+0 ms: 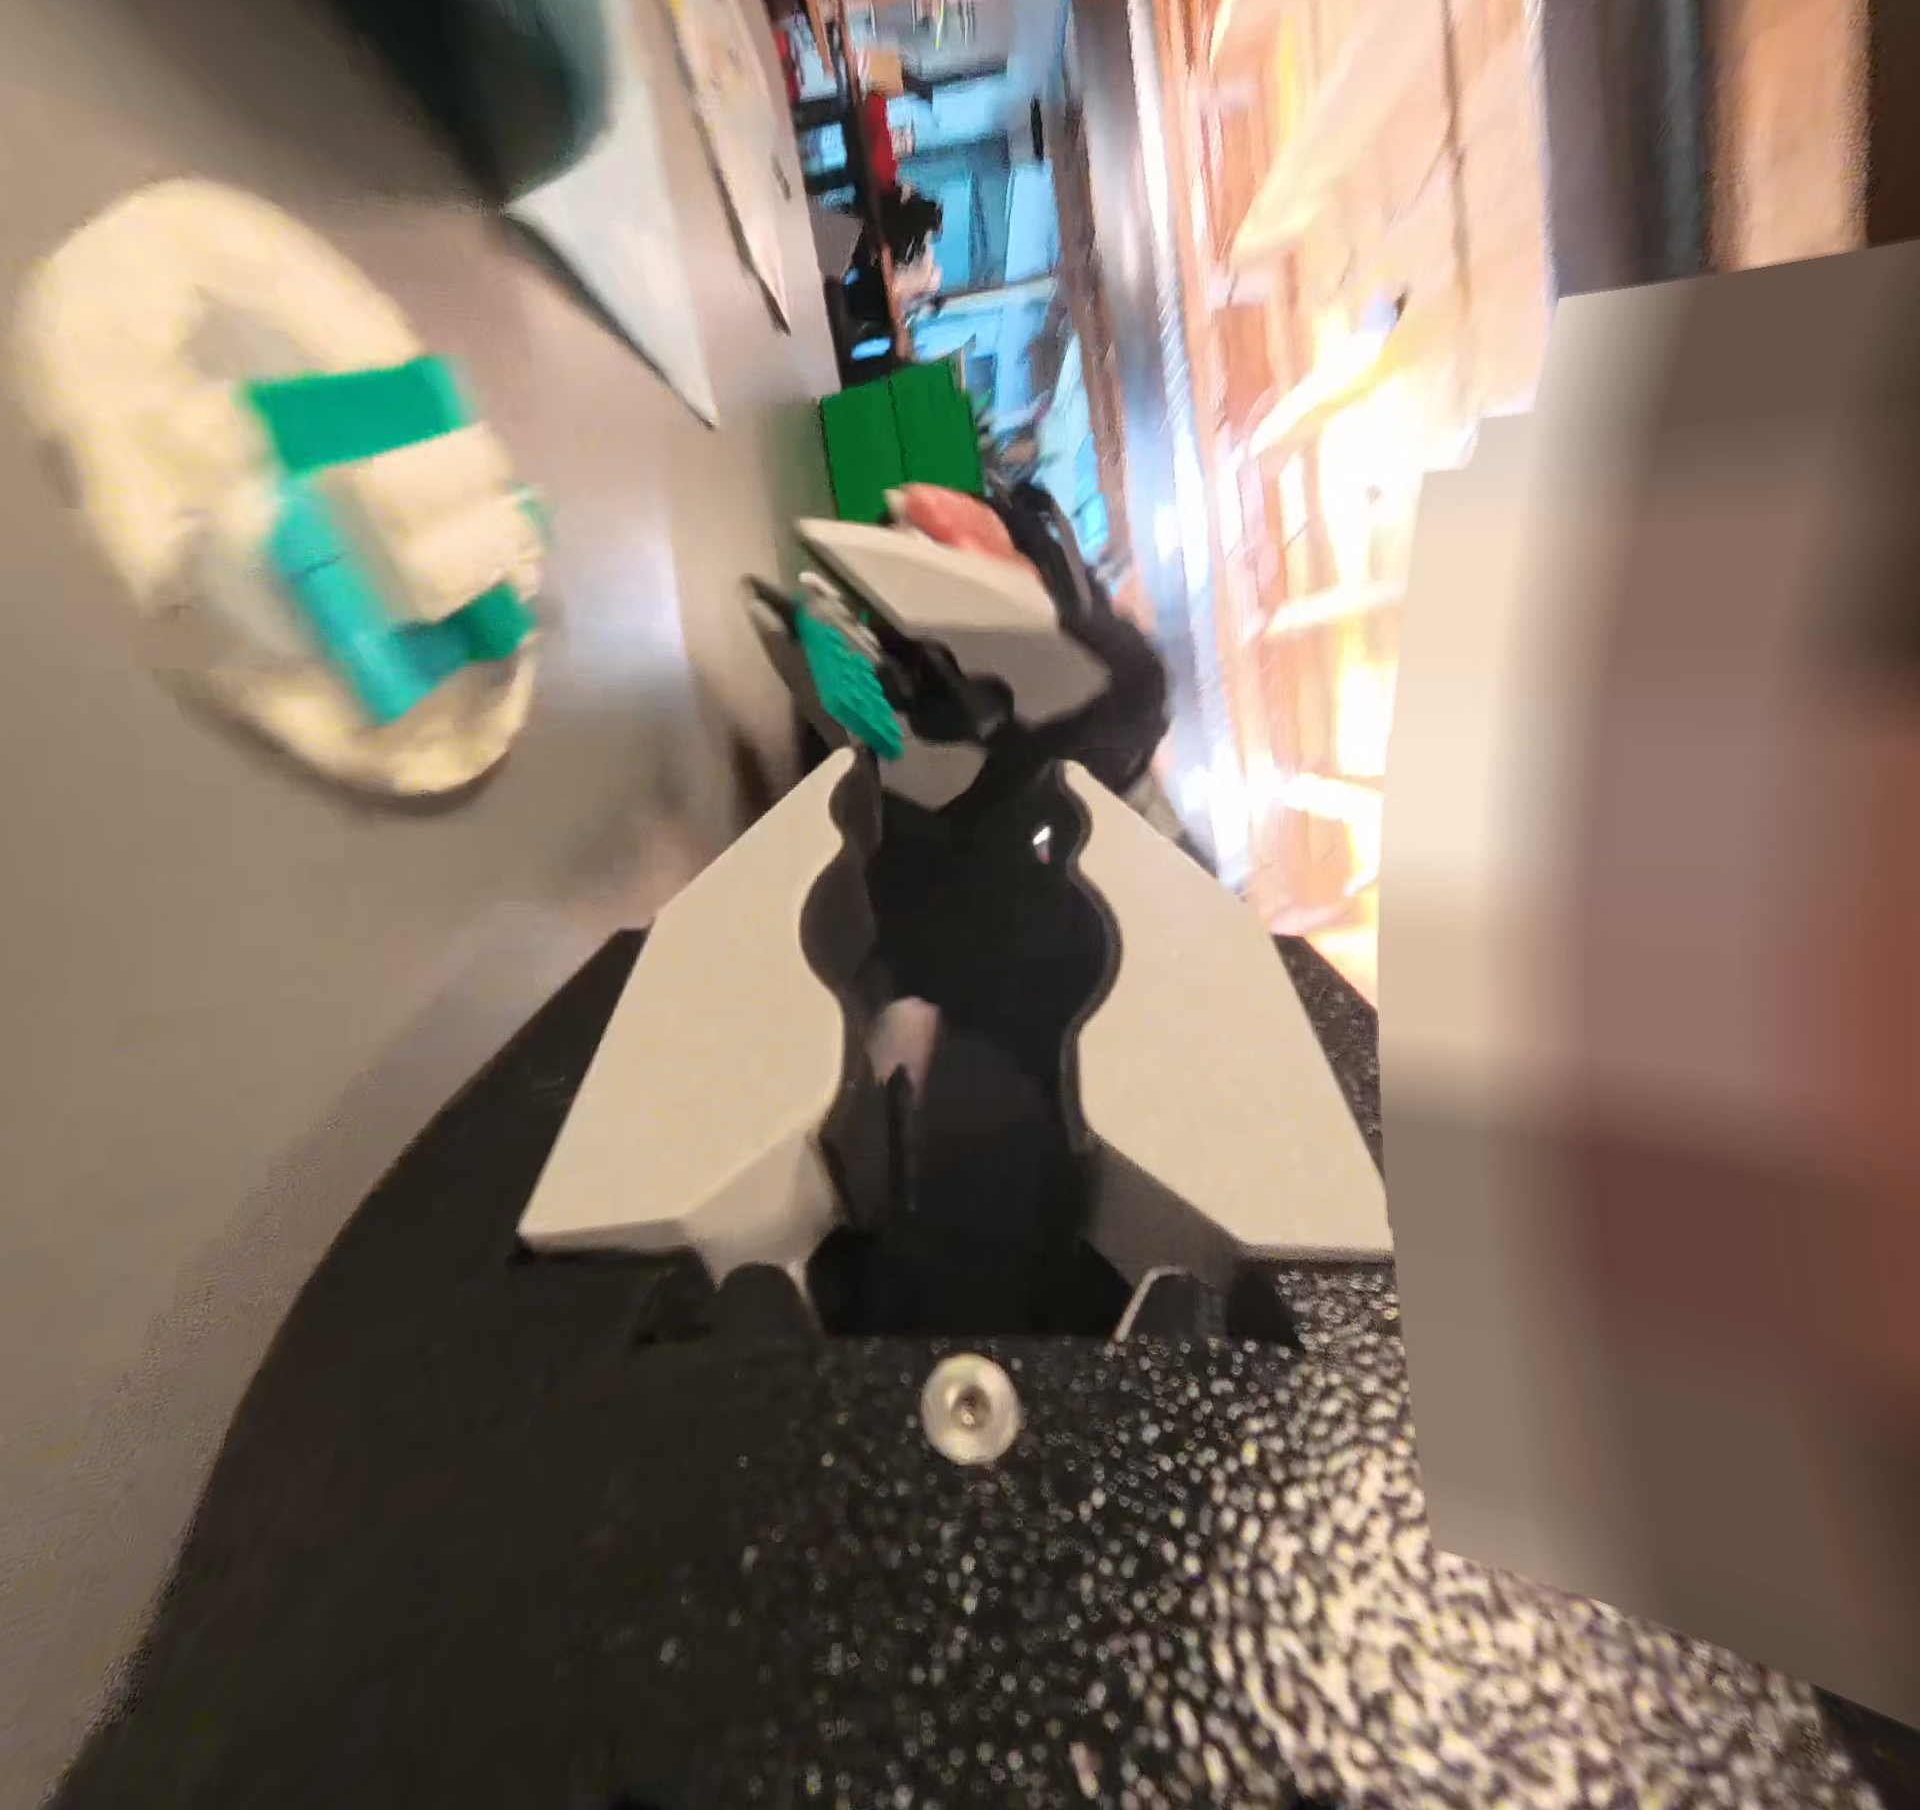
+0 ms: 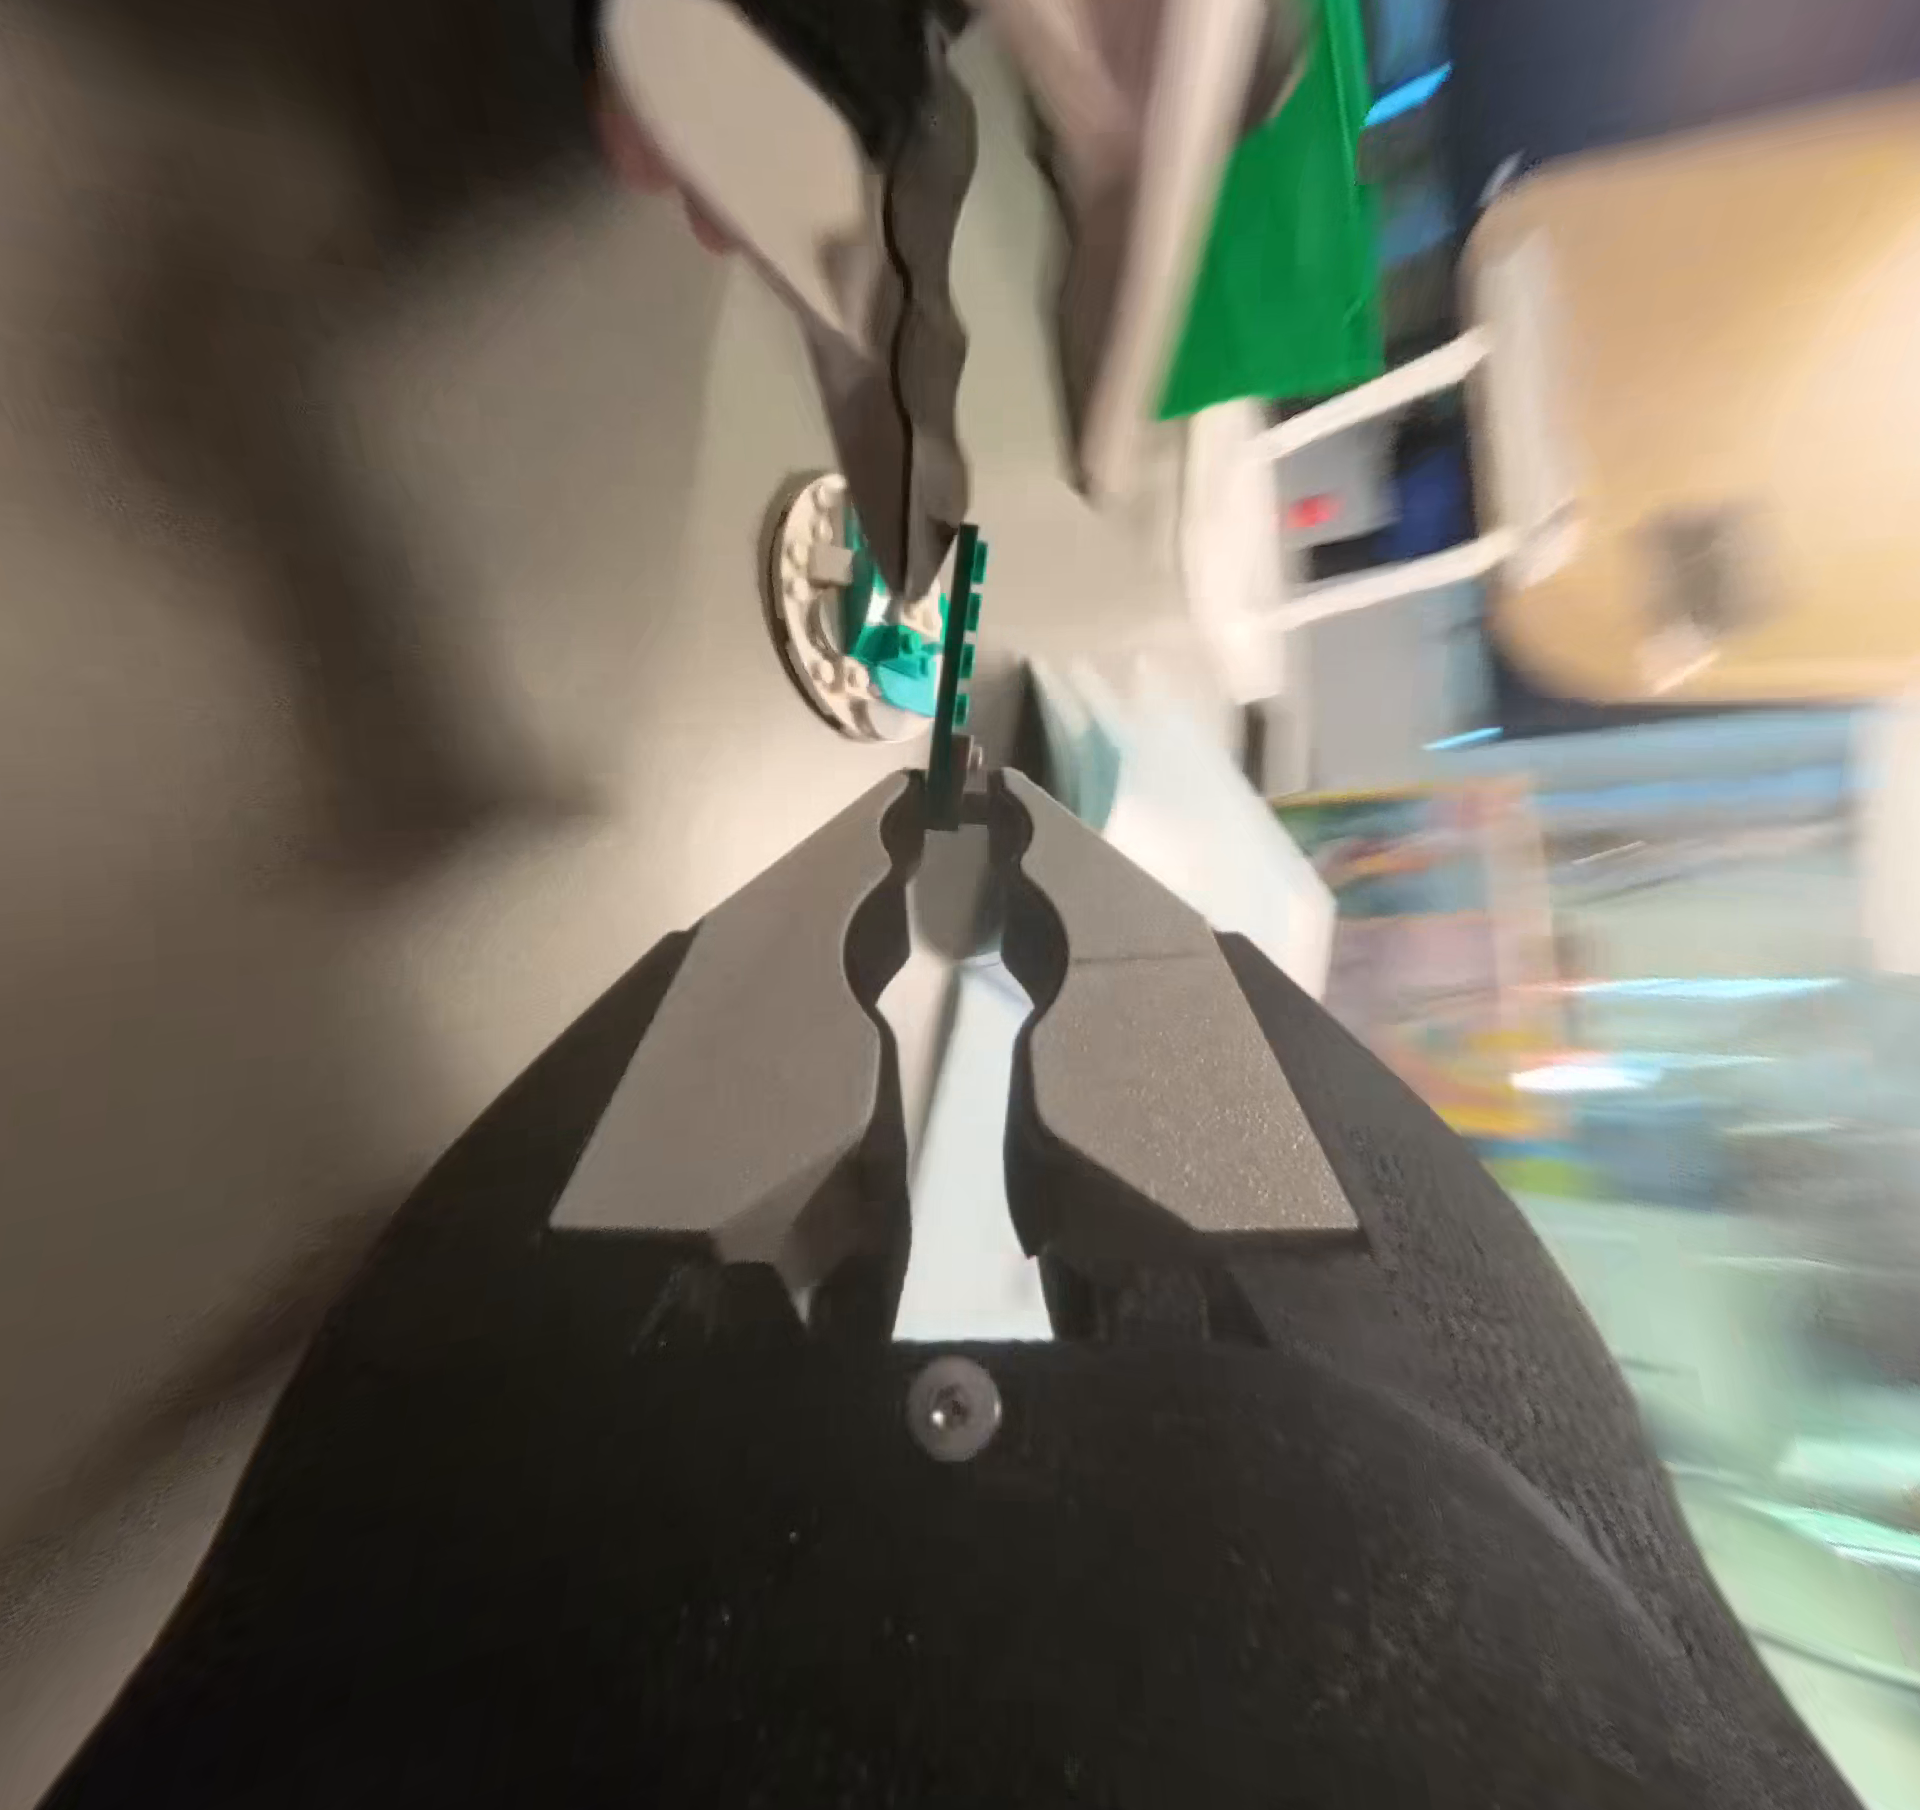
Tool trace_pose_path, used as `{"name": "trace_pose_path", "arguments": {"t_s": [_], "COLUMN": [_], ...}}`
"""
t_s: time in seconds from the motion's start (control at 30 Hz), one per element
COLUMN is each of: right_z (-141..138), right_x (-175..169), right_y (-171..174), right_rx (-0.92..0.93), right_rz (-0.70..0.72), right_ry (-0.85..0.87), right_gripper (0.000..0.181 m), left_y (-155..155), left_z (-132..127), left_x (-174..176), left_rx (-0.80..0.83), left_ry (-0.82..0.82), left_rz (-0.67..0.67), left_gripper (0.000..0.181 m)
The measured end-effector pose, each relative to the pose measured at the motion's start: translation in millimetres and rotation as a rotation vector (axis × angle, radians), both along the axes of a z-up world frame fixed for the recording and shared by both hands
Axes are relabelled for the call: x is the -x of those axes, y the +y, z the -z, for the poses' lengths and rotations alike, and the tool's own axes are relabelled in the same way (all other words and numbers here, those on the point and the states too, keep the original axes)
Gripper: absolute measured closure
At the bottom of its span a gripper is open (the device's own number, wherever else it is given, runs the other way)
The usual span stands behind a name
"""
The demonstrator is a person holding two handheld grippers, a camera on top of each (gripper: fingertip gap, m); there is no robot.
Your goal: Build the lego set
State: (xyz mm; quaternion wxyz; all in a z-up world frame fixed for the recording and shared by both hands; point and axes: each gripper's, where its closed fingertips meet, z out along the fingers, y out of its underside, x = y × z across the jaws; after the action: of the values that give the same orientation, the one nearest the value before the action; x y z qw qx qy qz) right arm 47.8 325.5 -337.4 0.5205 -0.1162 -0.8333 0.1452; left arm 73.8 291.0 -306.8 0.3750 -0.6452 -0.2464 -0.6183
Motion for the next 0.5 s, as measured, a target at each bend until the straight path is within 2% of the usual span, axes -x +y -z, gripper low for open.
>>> {"name": "trace_pose_path", "arguments": {"t_s": [0.1,0.2,0.3,0.37,0.5], "right_z": [2,4,4,2,5], "right_x": [-4,-7,-10,-11,-12], "right_y": [4,9,10,8,6], "right_rx": [0.136,0.17,0.179,0.17,0.131], "right_rz": [0.035,0.062,0.07,0.064,0.057], "right_ry": [-0.116,-0.178,-0.198,-0.191,-0.191], "right_gripper": [0.171,0.172,0.172,0.172,0.171], "left_y": [-2,-2,3,7,13], "left_z": [-9,1,10,20,27], "left_x": [0,5,14,13,5], "left_rx": [-0.096,-0.193,-0.305,-0.372,-0.507], "left_ry": [0.295,0.839,1.286,1.479,1.701], "left_rz": [0.035,0.09,0.123,0.176,0.227], "left_gripper": [0.157,0.156,0.139,0.136,0.143]}}
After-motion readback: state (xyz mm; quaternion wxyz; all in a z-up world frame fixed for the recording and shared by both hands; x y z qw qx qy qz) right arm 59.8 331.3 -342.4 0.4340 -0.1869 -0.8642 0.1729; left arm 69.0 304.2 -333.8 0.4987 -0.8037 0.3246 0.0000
